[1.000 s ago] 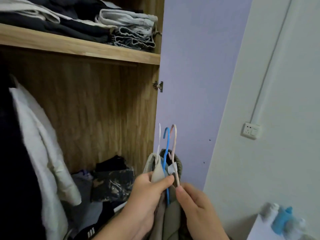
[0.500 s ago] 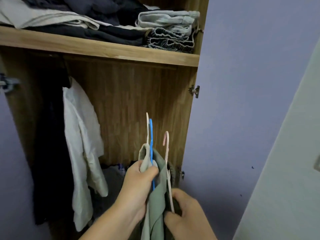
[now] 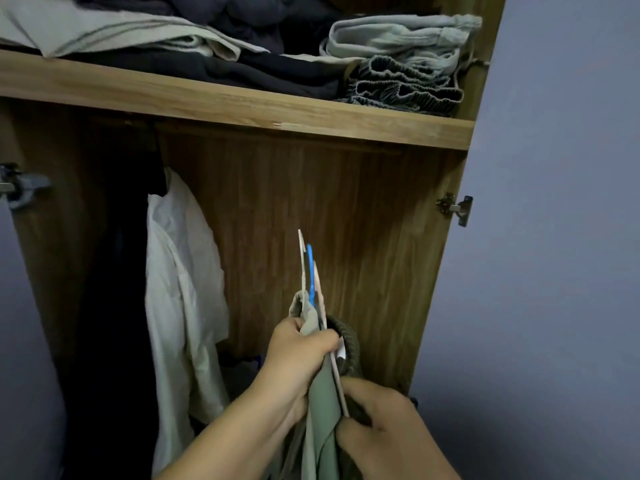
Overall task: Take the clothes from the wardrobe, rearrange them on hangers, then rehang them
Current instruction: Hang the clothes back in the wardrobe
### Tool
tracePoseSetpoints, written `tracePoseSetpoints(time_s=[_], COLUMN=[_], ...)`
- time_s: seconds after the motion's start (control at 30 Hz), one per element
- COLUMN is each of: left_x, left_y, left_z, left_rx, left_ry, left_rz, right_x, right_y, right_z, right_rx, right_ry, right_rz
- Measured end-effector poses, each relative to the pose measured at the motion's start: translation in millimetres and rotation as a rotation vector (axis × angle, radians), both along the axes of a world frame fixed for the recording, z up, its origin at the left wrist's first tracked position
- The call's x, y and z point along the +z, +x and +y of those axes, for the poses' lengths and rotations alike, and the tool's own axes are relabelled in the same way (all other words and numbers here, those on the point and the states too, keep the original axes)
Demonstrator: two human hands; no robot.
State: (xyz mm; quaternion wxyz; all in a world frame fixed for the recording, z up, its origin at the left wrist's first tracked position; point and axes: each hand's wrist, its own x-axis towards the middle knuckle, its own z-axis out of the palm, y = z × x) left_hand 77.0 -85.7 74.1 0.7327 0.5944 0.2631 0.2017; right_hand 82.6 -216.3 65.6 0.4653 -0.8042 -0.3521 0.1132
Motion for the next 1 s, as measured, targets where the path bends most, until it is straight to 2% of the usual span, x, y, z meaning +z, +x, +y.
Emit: tracePoseSetpoints(time_s=[0.07, 0.17, 0.27, 0.37, 0.47, 0.6, 0.67, 0.77, 0.8, 0.9, 1.0], left_x=[9, 22, 28, 29, 27, 26, 23, 21, 20, 18, 19], left_y=[19, 48, 77, 101, 120, 144, 155, 170, 174, 184, 191], left_z=[22, 50, 71, 81, 97, 120, 131, 146, 151, 160, 164], left_rx=[0.003, 0.020, 0.020, 0.060, 0.097, -0.025, -0.048, -0.012, 0.033, 0.143, 0.179], left_ry=[-0.017, -0.017, 0.002, 0.026, 0.064, 0.056, 0.189, 0.610, 0.671, 0.588, 0.433], left_rz=[-0.039, -0.086, -0.116, -0.144, -0.180, -0.254, -0.224, -0.012, 0.044, 0.039, -0.093], right_x=[15, 13, 11, 13, 9, 10, 10, 9, 9, 12, 13], right_y=[13, 33, 48, 67, 97, 138, 160, 191, 199, 220, 235], right_z=[16, 35, 61, 89, 108, 123, 131, 143, 147, 165, 184], right_rx=[0.043, -0.042, -0.087, -0.076, -0.073, 0.041, 0.113, 0.200, 0.232, 0.315, 0.349], right_ry=[0.096, 0.214, 0.141, 0.017, 0.071, 0.299, 0.388, 0.432, 0.432, 0.419, 0.415], right_rz=[0.213, 0.483, 0.455, 0.334, 0.266, 0.375, 0.442, 0.510, 0.532, 0.569, 0.658])
